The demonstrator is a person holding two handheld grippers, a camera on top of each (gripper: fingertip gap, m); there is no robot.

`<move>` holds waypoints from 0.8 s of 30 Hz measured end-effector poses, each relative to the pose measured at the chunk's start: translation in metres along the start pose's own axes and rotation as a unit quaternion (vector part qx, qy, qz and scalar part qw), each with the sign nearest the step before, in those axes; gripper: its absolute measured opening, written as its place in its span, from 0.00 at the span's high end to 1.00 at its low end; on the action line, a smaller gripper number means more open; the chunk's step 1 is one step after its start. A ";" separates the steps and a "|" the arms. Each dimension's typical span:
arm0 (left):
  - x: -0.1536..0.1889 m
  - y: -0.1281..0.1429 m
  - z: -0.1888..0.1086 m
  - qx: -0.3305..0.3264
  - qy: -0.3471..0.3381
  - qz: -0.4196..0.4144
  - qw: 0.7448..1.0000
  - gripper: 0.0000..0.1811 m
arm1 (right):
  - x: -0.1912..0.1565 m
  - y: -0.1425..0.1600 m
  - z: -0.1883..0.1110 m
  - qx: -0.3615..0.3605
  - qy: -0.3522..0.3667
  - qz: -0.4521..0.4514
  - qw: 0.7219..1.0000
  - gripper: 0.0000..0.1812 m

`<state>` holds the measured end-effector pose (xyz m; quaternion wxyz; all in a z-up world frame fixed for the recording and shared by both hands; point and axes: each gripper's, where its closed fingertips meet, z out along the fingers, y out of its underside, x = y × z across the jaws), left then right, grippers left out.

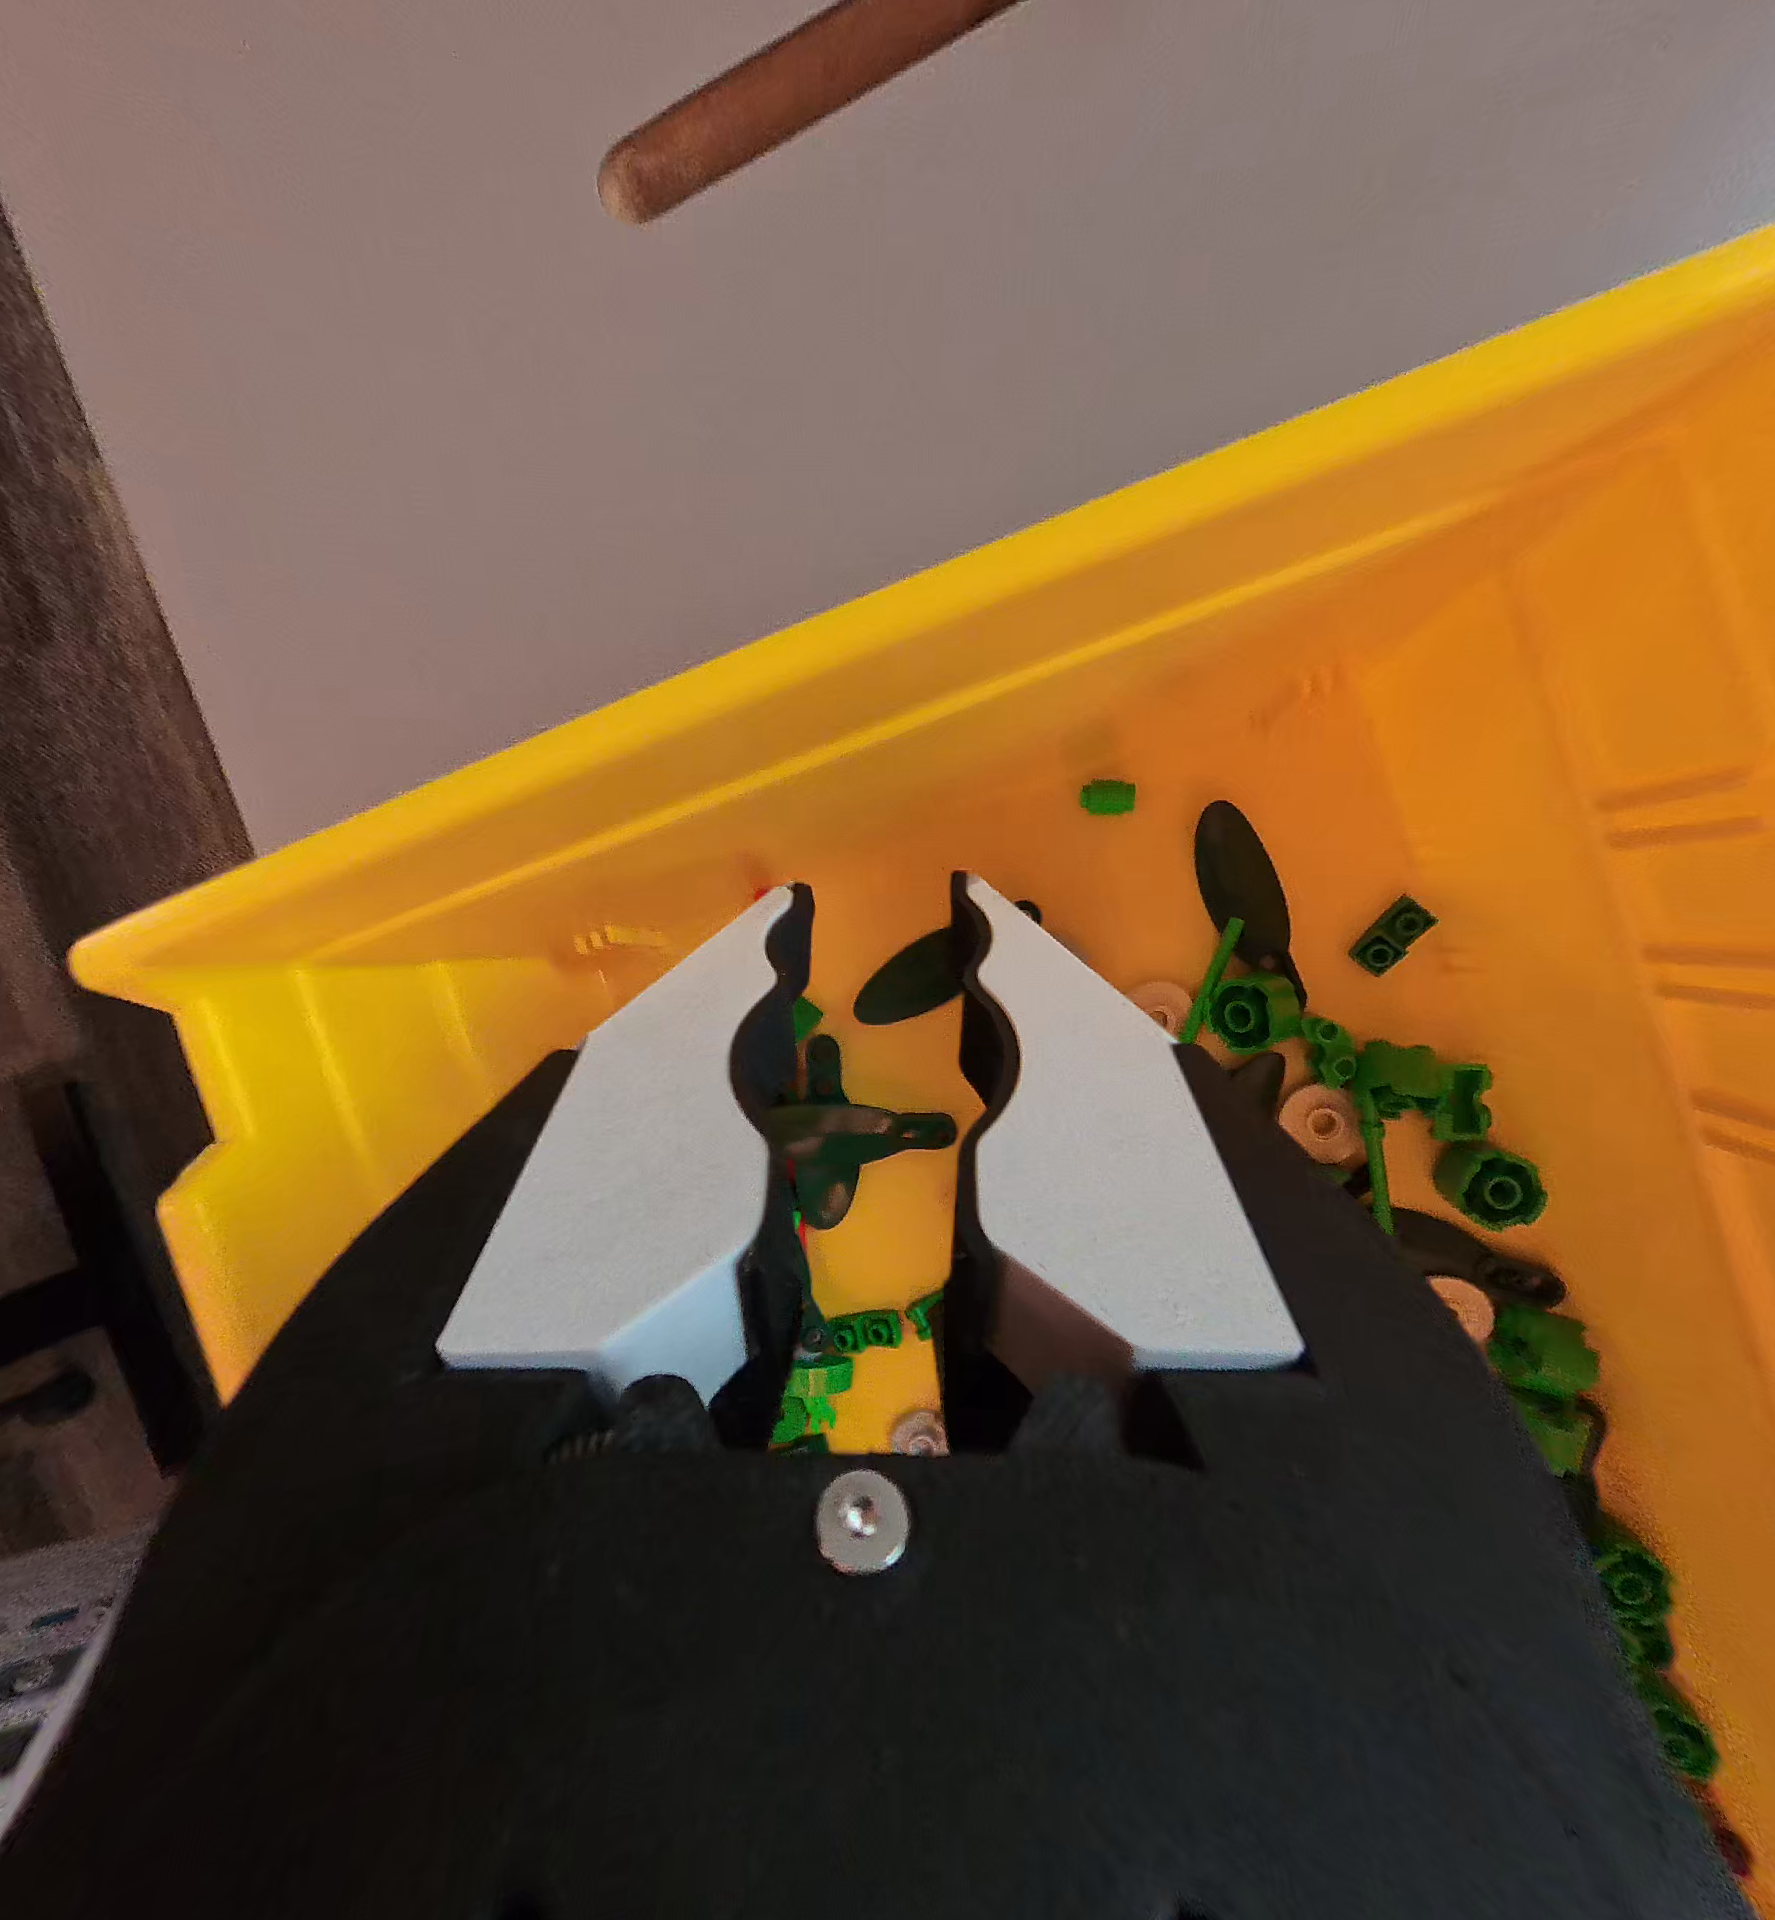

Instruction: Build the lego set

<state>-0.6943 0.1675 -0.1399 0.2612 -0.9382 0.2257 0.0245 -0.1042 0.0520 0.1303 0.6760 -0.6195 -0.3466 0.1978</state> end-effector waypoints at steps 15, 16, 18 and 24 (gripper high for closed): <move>-0.022 0.017 0.022 -0.054 -0.046 -0.018 0.997 0.90 | -0.013 0.004 0.001 -0.022 -0.042 0.000 0.999 0.85; -0.023 0.020 0.024 -0.061 -0.047 -0.015 0.997 0.91 | -0.014 0.005 0.001 -0.024 -0.043 -0.001 0.999 0.85; -0.026 0.022 0.028 -0.060 -0.049 -0.017 0.997 0.93 | -0.015 0.007 0.002 -0.030 -0.045 -0.003 0.999 0.85; -0.023 0.024 0.029 -0.051 -0.007 -0.048 0.998 0.98 | -0.017 0.015 0.006 -0.053 -0.048 -0.013 0.997 0.85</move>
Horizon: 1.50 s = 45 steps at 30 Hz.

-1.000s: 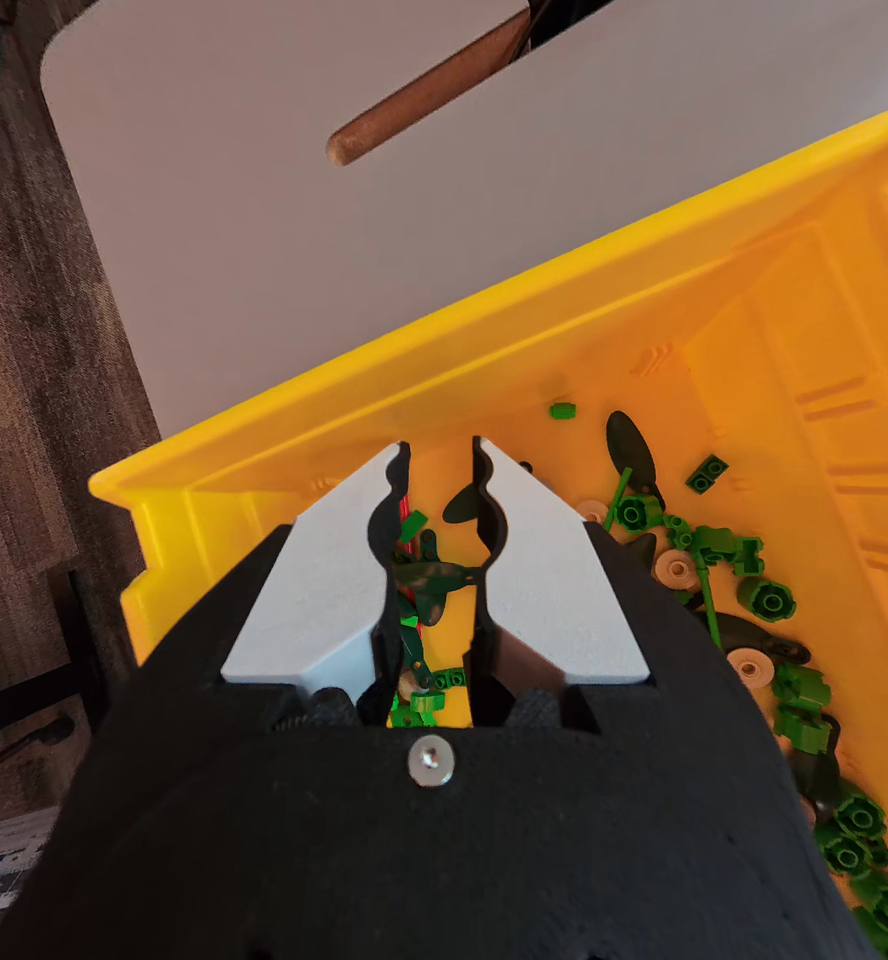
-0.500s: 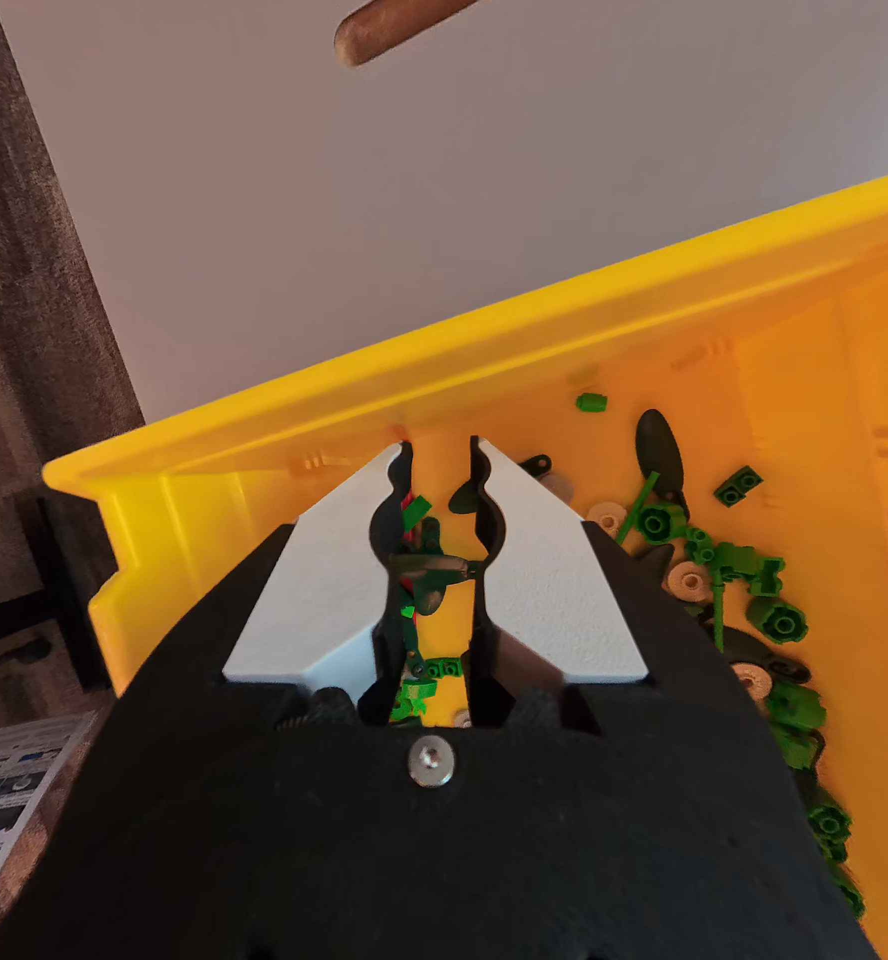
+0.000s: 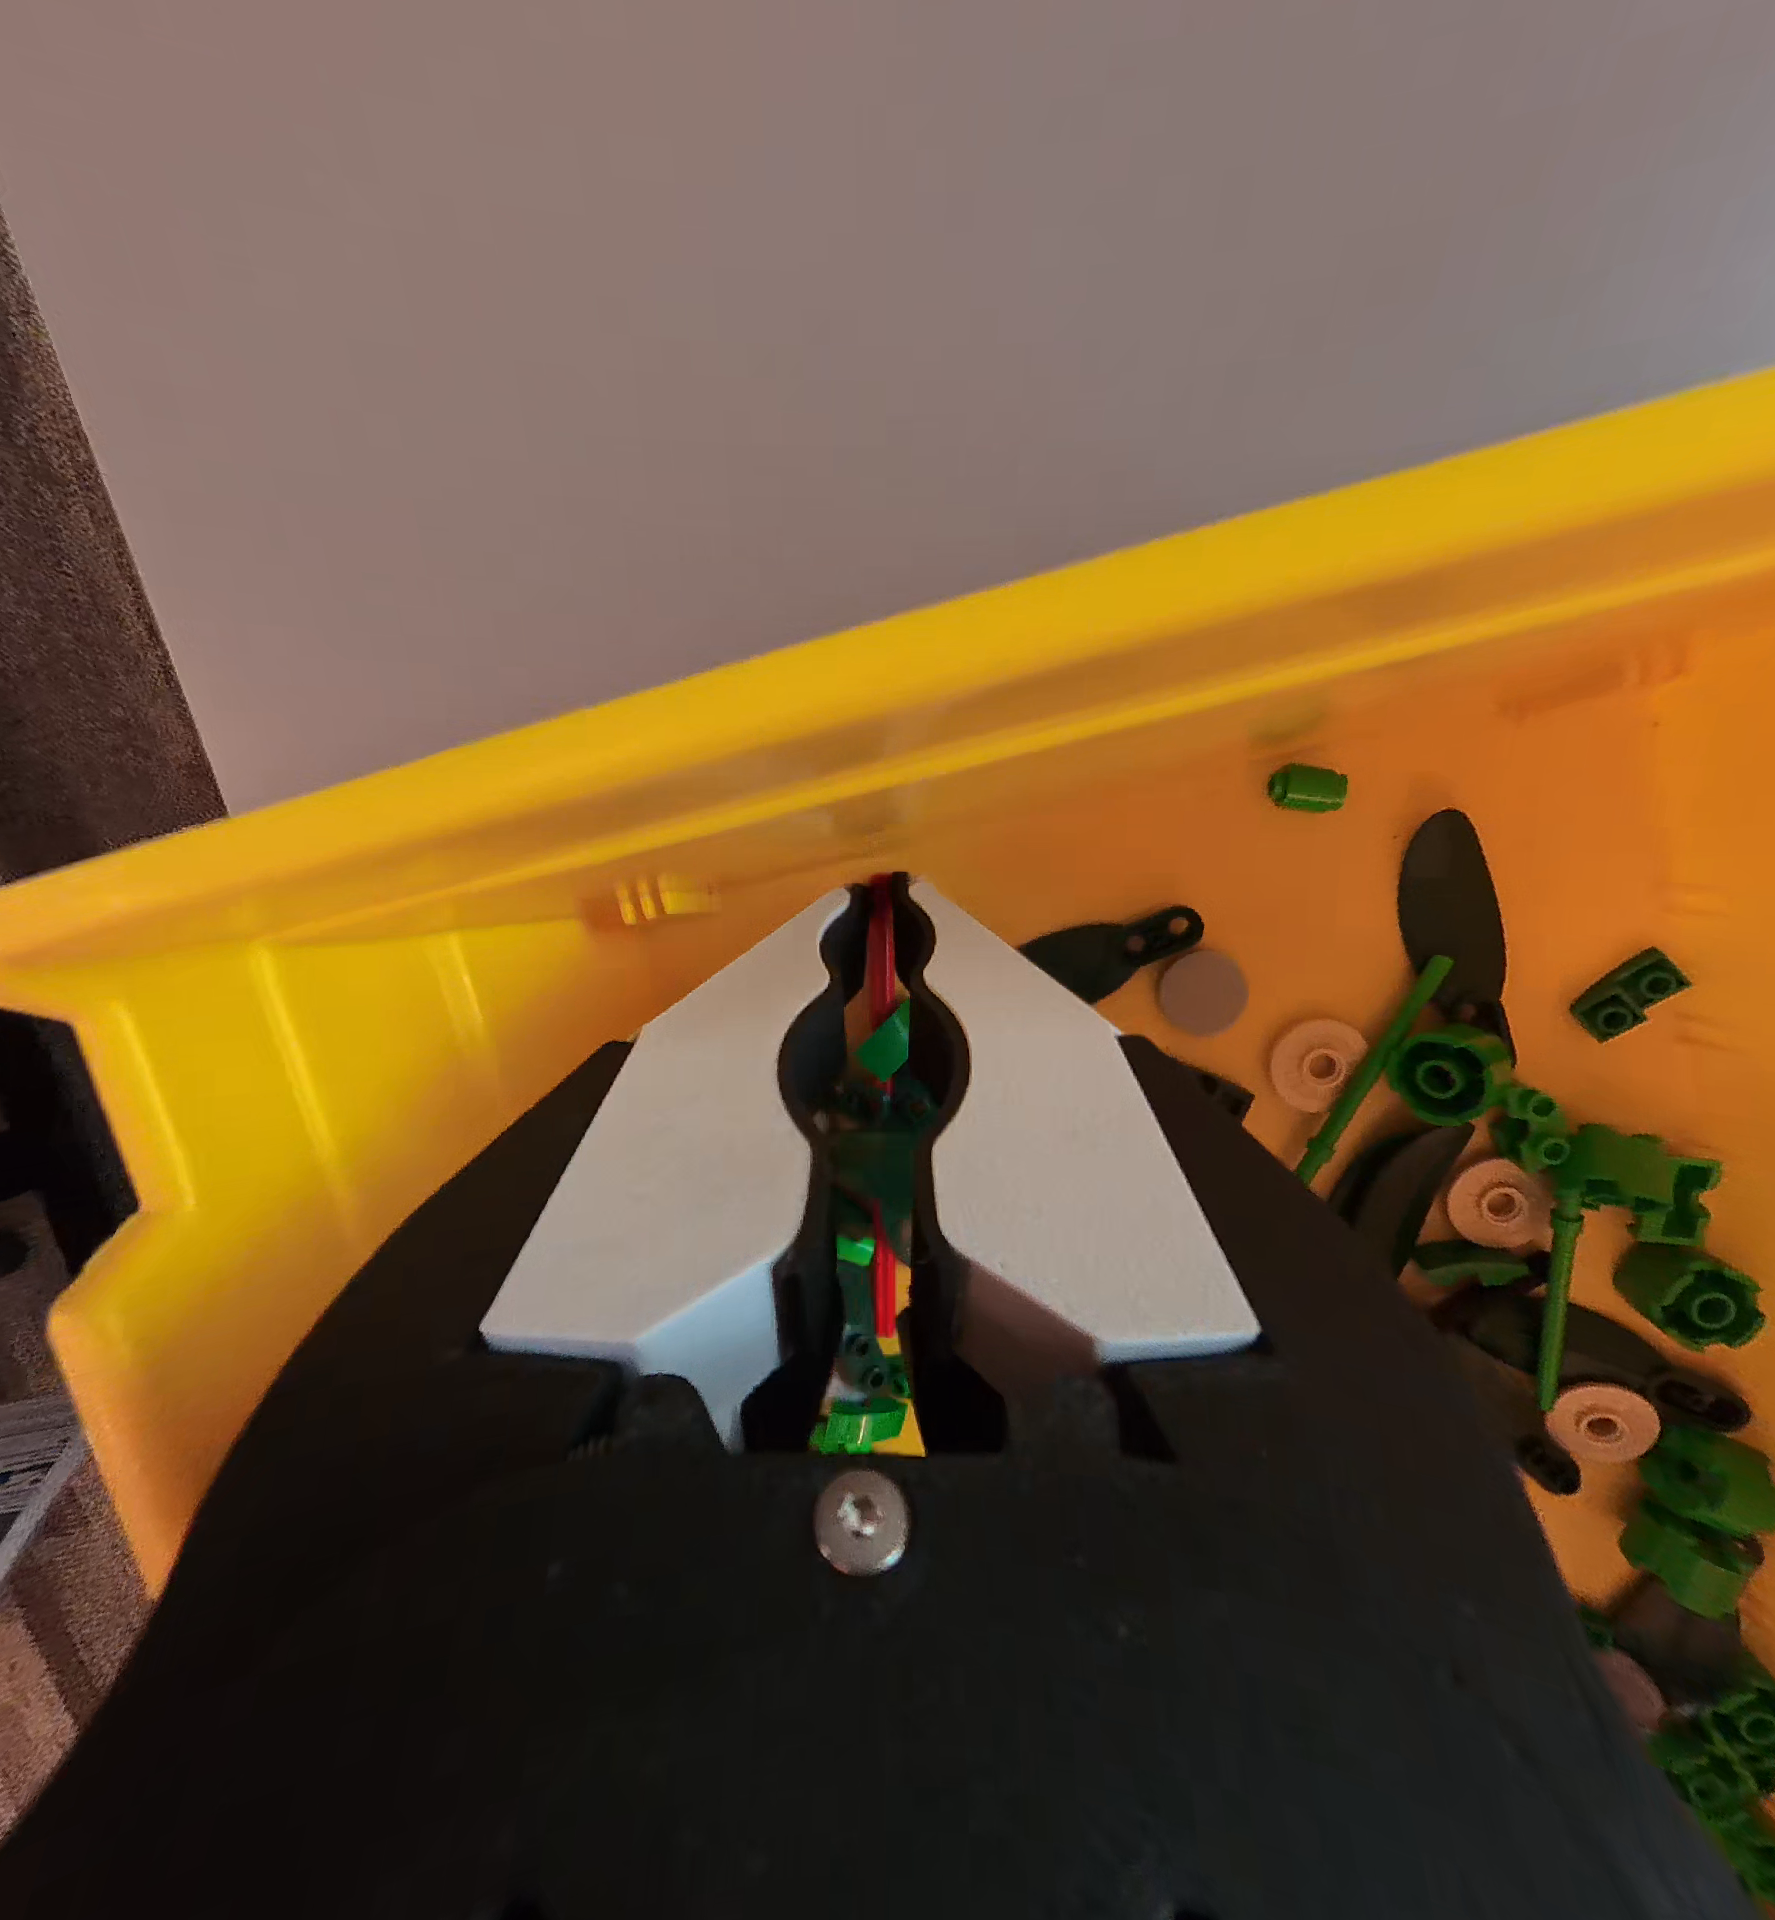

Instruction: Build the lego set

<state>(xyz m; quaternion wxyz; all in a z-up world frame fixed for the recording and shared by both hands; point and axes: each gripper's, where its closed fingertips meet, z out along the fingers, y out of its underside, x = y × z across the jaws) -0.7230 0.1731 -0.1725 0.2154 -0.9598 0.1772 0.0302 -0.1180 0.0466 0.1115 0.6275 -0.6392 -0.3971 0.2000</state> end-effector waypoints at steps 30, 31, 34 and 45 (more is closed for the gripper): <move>0.267 -0.036 -0.382 0.501 0.200 0.132 0.832 0.99 | -0.270 -0.088 0.152 0.081 -0.334 0.151 0.927 0.78; 0.280 -0.034 -0.387 0.504 0.212 0.139 0.826 0.99 | -0.278 -0.090 0.162 0.076 -0.338 0.156 0.925 0.77; 0.305 -0.030 -0.398 0.514 0.233 0.149 0.812 0.99 | -0.294 -0.099 0.165 0.094 -0.362 0.173 0.911 0.80; 0.341 -0.019 -0.414 0.547 0.266 0.161 0.777 0.85 | -0.291 -0.104 0.135 0.139 -0.327 0.153 0.922 0.98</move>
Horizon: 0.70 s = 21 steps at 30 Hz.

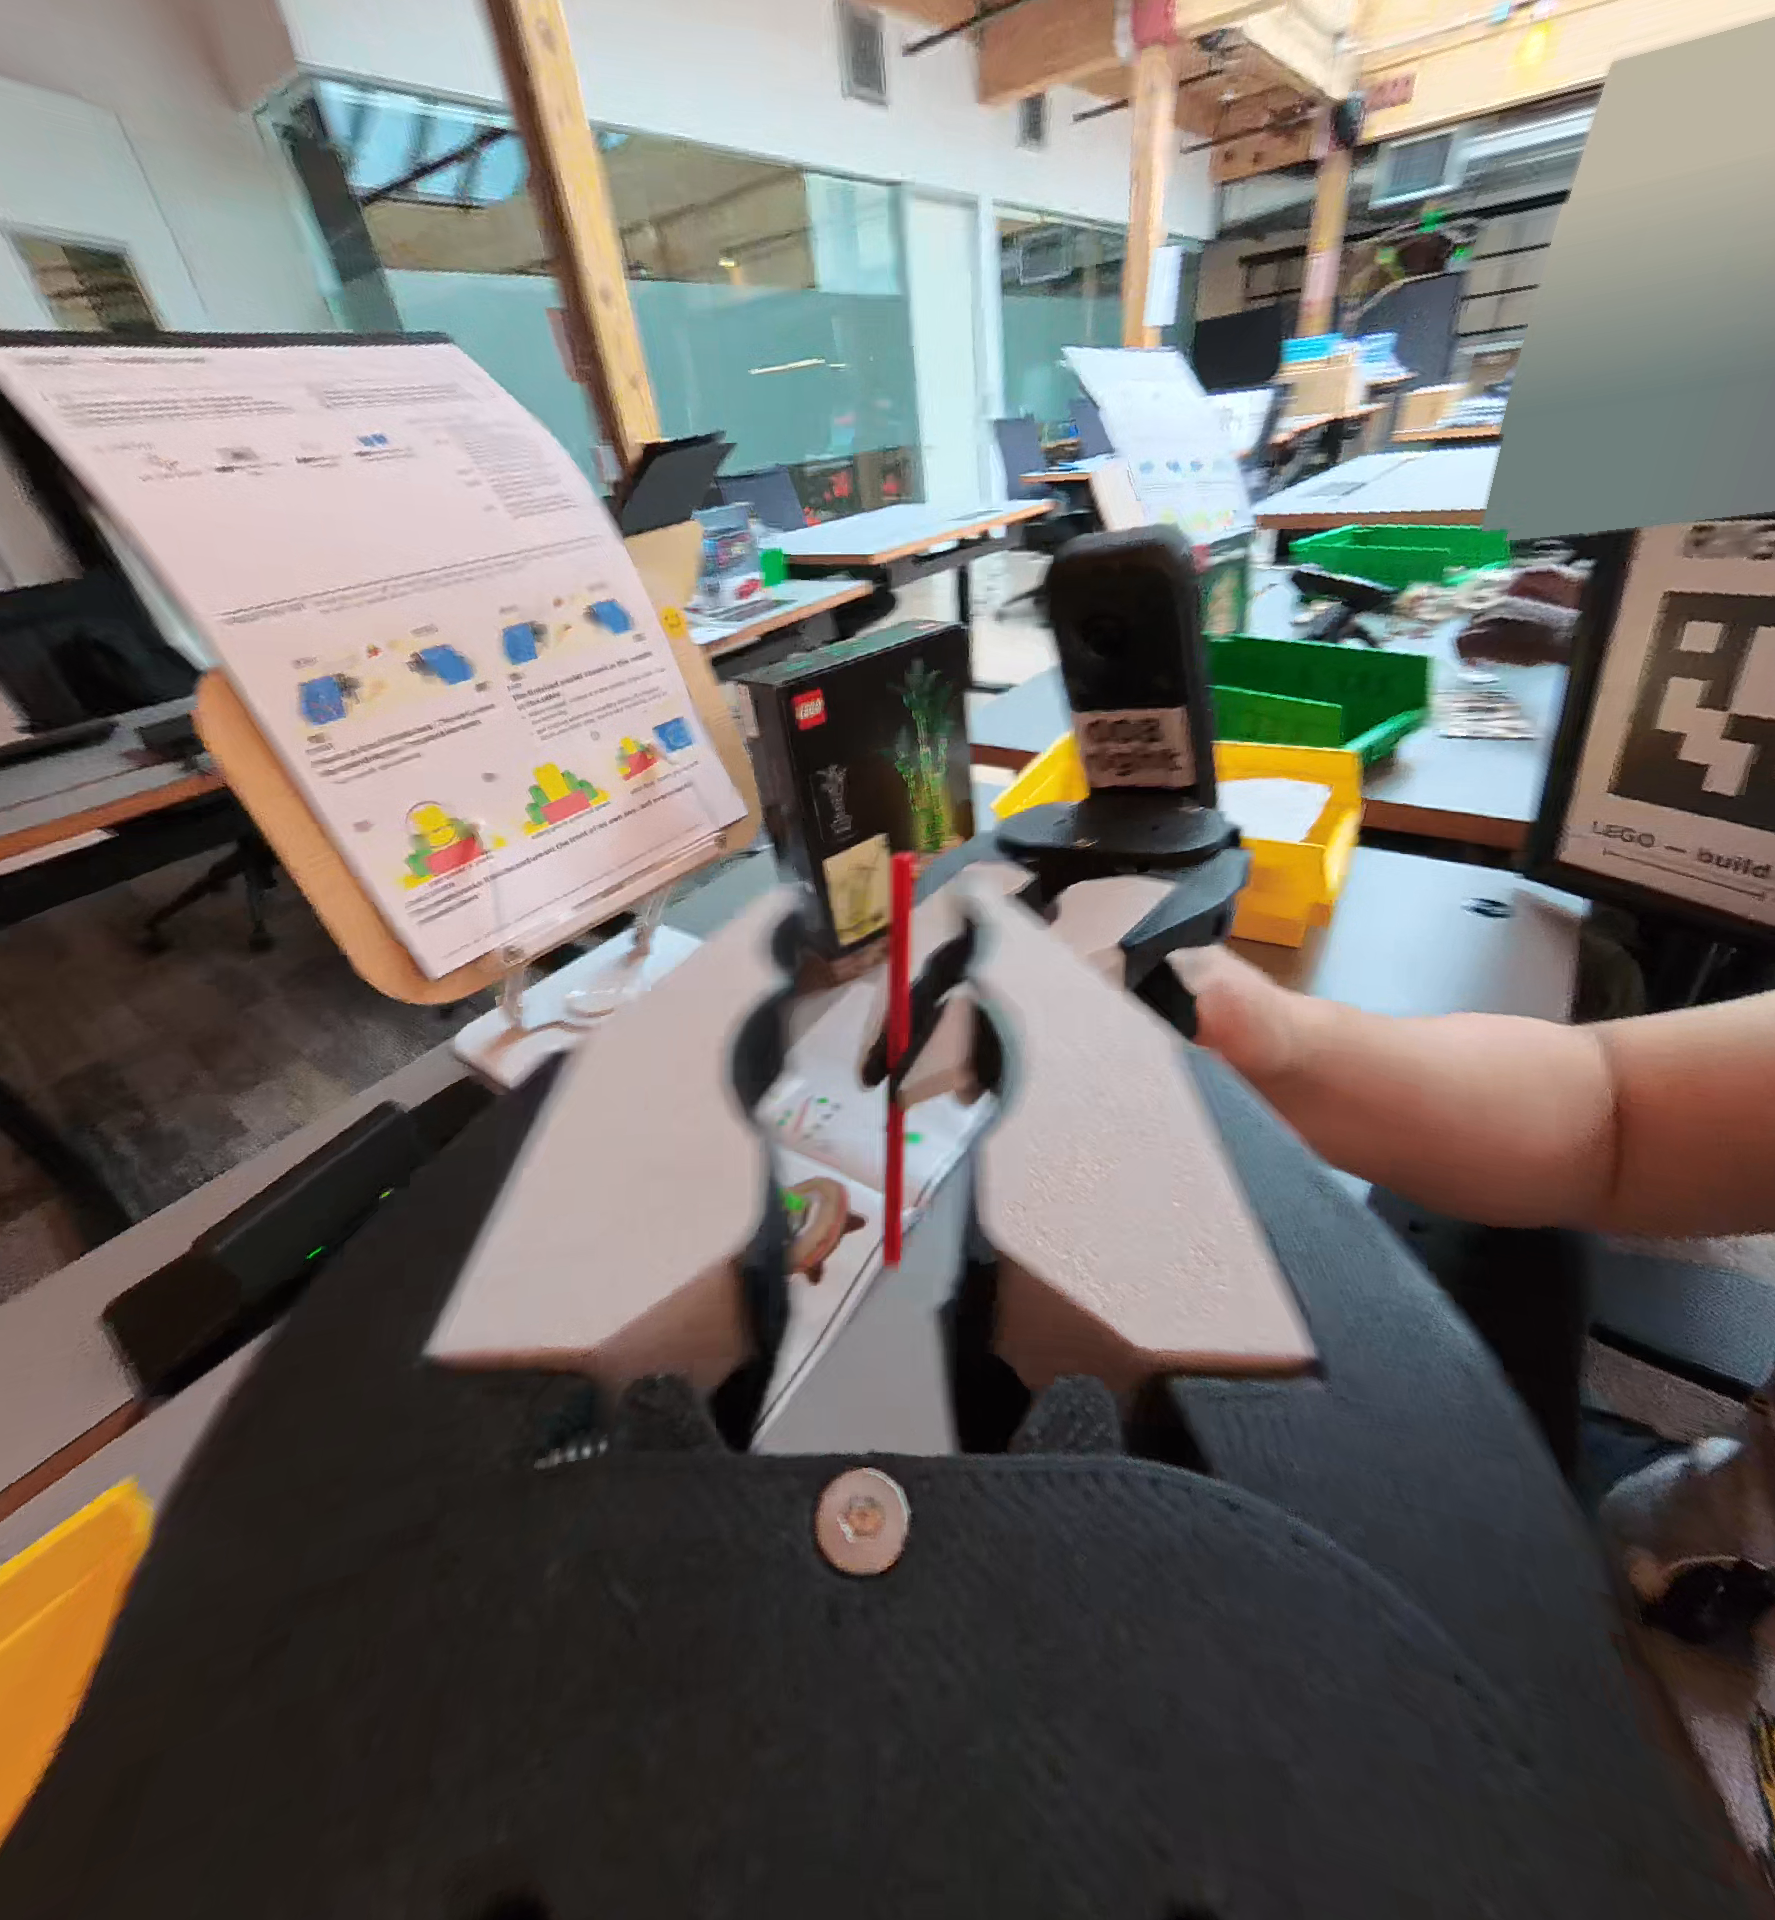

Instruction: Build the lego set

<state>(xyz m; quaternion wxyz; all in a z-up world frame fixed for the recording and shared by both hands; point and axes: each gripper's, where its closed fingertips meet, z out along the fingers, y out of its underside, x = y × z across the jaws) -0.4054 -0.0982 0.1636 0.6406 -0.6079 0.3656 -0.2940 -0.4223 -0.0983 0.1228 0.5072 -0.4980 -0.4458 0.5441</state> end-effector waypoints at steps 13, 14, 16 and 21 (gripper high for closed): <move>-0.090 0.266 -0.021 -0.228 -0.324 -0.068 0.916 0.39 | 0.072 0.012 -0.148 -0.019 0.170 0.005 0.985 0.98; -0.092 0.278 -0.019 -0.245 -0.321 -0.074 0.912 0.38 | 0.072 0.010 -0.152 -0.017 0.174 0.004 0.985 0.98; -0.096 0.296 -0.018 -0.282 -0.316 -0.080 0.902 0.36 | 0.070 0.008 -0.160 -0.015 0.176 -0.004 0.984 0.98; -0.106 0.317 -0.014 -0.318 -0.307 -0.102 0.891 0.42 | 0.072 0.003 -0.175 -0.010 0.184 -0.008 0.983 0.98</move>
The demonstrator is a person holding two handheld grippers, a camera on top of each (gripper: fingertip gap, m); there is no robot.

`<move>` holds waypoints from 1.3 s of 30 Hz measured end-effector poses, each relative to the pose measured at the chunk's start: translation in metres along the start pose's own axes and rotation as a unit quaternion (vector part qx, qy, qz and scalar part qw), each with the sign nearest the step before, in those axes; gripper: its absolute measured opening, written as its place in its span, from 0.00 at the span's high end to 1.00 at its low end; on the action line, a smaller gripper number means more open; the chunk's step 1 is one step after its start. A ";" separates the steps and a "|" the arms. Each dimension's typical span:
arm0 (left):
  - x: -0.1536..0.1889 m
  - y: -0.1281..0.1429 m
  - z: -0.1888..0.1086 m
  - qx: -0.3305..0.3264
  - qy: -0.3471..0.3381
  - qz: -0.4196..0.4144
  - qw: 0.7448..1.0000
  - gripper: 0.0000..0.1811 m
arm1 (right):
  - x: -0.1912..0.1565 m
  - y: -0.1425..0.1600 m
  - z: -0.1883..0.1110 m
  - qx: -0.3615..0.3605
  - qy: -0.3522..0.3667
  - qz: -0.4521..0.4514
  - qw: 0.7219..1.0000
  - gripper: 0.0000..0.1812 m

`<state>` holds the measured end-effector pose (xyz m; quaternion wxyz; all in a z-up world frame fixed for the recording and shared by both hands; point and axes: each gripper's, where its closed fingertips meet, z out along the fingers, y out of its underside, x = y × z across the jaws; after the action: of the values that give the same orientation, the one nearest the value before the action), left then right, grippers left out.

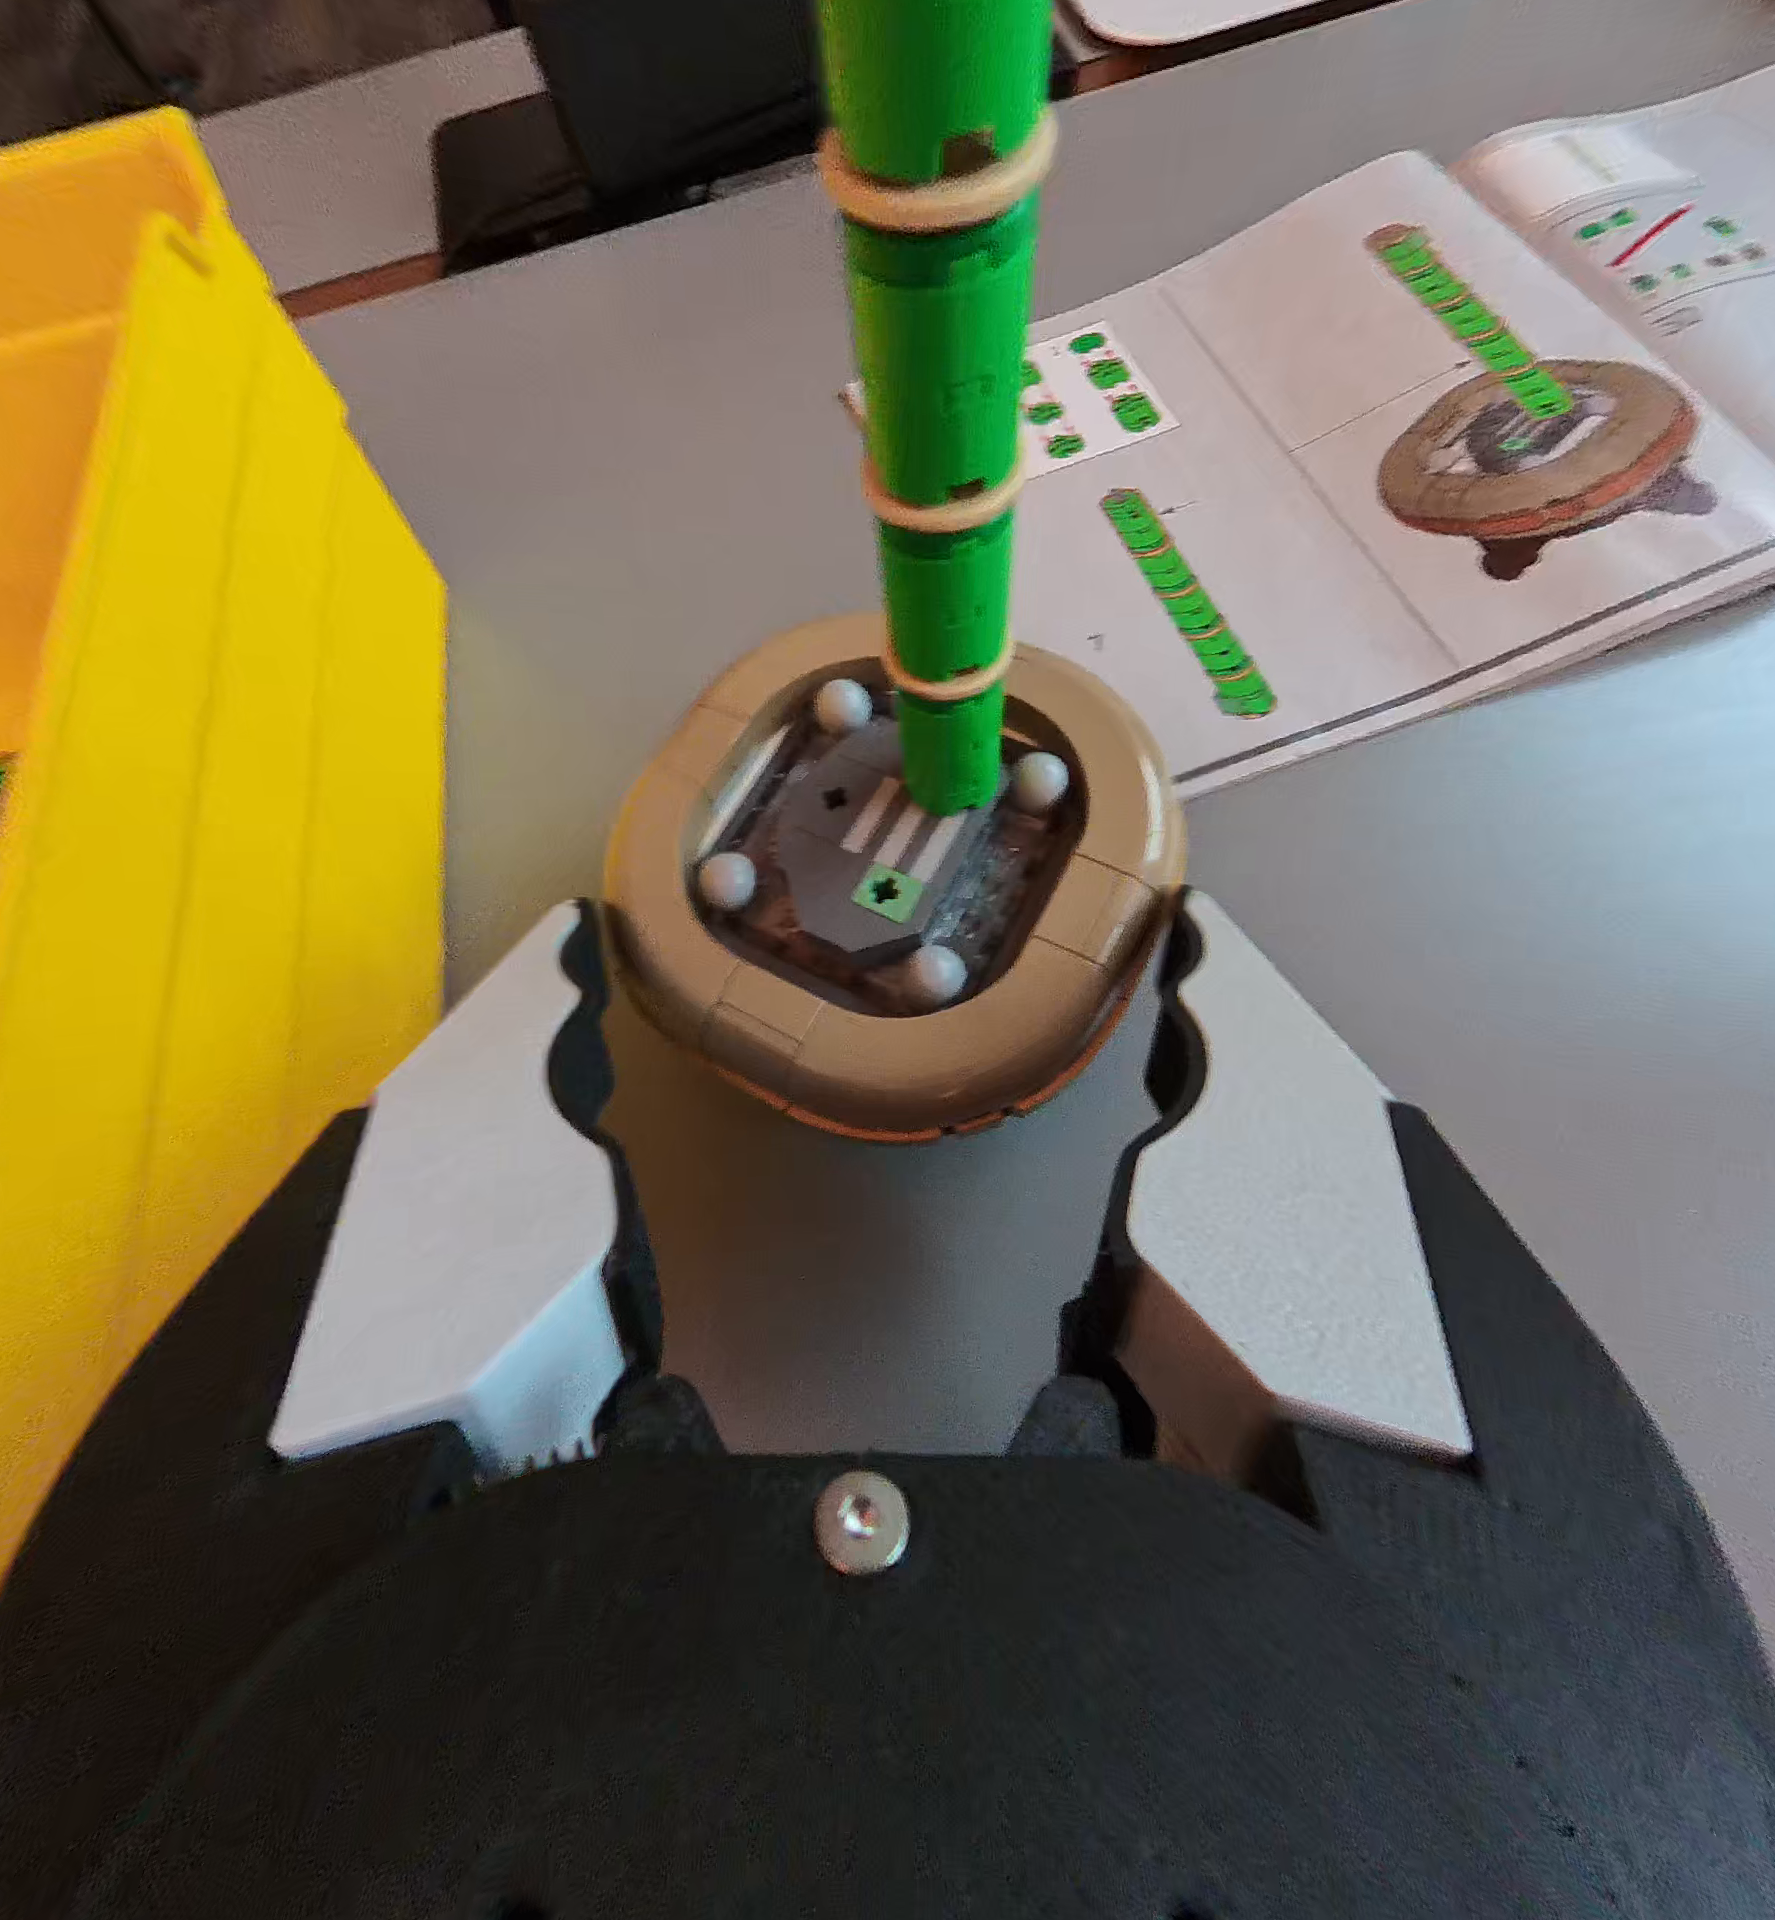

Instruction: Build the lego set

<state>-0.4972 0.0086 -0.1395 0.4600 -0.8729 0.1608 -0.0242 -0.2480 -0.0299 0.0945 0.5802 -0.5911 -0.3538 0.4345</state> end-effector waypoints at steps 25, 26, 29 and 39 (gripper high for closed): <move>-0.040 -0.079 0.118 0.017 0.043 0.028 0.999 0.43 | 0.033 0.008 -0.033 0.033 0.012 0.058 0.998 0.98; -0.042 -0.079 0.118 0.022 0.038 0.025 0.999 0.43 | 0.034 0.010 -0.034 0.032 0.012 0.059 0.998 0.98; -0.046 -0.078 0.118 0.023 0.029 0.021 0.999 0.43 | 0.037 0.013 -0.034 0.030 0.010 0.062 0.998 0.98; -0.046 -0.074 0.105 0.011 0.004 0.002 1.000 0.41 | 0.042 0.032 -0.030 0.009 0.012 0.076 0.997 0.98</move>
<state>-0.5013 0.1447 -0.1347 0.4689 -0.8675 0.1638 -0.0284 -0.2074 -0.0054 0.0567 0.5550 -0.6164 -0.2966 0.4735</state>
